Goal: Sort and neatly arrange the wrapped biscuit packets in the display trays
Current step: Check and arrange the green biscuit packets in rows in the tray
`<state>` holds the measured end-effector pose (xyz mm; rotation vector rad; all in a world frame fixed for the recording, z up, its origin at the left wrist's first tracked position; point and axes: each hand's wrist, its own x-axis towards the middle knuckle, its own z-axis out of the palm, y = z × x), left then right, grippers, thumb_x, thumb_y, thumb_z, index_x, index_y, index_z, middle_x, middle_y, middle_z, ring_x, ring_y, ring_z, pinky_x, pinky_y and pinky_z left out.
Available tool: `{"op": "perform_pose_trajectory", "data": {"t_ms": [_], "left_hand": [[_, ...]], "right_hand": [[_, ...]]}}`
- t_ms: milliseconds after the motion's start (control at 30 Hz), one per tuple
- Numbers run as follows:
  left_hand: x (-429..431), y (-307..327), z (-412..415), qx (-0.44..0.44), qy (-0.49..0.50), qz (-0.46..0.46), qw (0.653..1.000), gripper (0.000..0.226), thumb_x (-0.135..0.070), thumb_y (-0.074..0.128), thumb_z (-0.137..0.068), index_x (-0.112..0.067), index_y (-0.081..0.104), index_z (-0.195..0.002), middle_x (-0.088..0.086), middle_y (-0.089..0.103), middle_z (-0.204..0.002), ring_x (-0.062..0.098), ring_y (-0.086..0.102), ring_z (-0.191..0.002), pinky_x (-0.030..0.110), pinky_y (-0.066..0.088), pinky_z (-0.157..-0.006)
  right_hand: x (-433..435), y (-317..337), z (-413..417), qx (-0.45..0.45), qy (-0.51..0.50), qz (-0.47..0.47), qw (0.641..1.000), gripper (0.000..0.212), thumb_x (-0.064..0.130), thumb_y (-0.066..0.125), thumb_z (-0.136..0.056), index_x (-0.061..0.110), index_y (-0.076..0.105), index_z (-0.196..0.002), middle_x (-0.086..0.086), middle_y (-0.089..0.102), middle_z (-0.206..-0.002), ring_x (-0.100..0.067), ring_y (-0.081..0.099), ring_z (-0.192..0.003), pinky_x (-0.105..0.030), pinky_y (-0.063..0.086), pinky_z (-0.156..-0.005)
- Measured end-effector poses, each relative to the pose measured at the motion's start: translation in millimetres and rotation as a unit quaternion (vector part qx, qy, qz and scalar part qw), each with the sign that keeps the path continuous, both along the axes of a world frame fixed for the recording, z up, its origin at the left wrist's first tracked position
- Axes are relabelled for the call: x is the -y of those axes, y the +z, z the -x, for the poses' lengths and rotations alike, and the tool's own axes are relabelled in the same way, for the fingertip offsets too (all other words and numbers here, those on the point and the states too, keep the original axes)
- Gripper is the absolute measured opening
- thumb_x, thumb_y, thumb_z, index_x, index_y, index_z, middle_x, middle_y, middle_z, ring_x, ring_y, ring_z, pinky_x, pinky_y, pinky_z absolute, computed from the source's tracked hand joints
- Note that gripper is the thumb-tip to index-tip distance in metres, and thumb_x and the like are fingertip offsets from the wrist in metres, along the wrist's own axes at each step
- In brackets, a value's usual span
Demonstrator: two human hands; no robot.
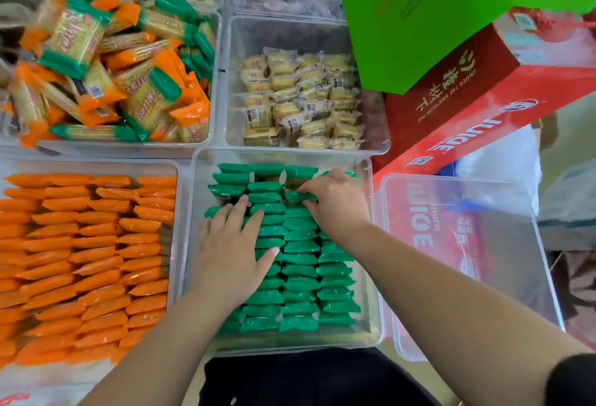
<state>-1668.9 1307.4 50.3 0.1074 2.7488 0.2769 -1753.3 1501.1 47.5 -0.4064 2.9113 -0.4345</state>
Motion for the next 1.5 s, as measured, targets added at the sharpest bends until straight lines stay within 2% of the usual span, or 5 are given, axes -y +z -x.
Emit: {"op": "perform_pose_trajectory", "data": {"t_ms": [233,400,800,1167,1500], "left_hand": [[-20,-15,23,-0.015,-0.116,-0.01,0.993,0.077,-0.066,0.024,-0.099,-0.027,-0.002,-0.16,-0.007,-0.013,-0.167,0.02,-0.009,-0.155,0.054,-0.004,-0.123],[-27,-27,25,-0.001,-0.133,0.012,0.991,0.081,-0.069,0.023,-0.097,-0.025,-0.004,-0.16,-0.009,-0.015,-0.167,0.019,-0.015,-0.154,0.061,-0.008,-0.12],[-28,-29,20,-0.006,-0.109,-0.009,0.994,0.078,-0.067,0.024,-0.098,-0.026,0.004,-0.16,-0.009,-0.007,-0.168,0.02,-0.011,-0.154,0.059,-0.006,-0.122],[-33,6,20,-0.042,0.011,-0.129,0.991,0.067,-0.059,0.046,-0.097,-0.03,0.03,-0.156,-0.009,0.021,-0.165,0.014,0.003,-0.154,0.045,-0.002,-0.126],[-75,118,-28,-0.036,0.323,-0.526,0.786,0.015,-0.012,0.066,-0.094,-0.027,0.072,-0.093,-0.015,0.075,-0.086,0.003,0.069,-0.081,0.012,0.052,-0.07]], "right_hand": [[3,-8,9,0.008,0.058,-0.067,0.996,0.03,0.028,0.059,-0.095,0.032,0.071,-0.122,0.008,0.071,-0.114,-0.021,0.052,-0.109,-0.033,0.045,-0.089],[4,3,14,-0.079,-0.039,0.053,0.995,0.021,0.021,0.062,-0.081,0.016,0.078,-0.093,-0.001,0.074,-0.081,-0.025,0.068,-0.078,-0.032,0.054,-0.06],[8,-1,34,0.007,0.006,-0.168,0.986,0.012,0.021,0.059,-0.096,0.019,0.067,-0.106,-0.001,0.067,-0.099,-0.024,0.063,-0.088,-0.03,0.04,-0.06],[-51,72,-3,-0.11,-0.047,0.114,0.986,0.014,0.027,0.078,-0.085,0.018,0.072,-0.093,0.013,0.051,-0.064,-0.013,0.052,-0.058,-0.025,0.036,-0.053],[-88,114,-108,0.041,-0.184,0.454,0.871,0.015,0.023,0.083,-0.08,0.02,0.069,-0.083,0.009,0.054,-0.061,-0.008,0.047,-0.056,-0.023,0.039,-0.055]]}}
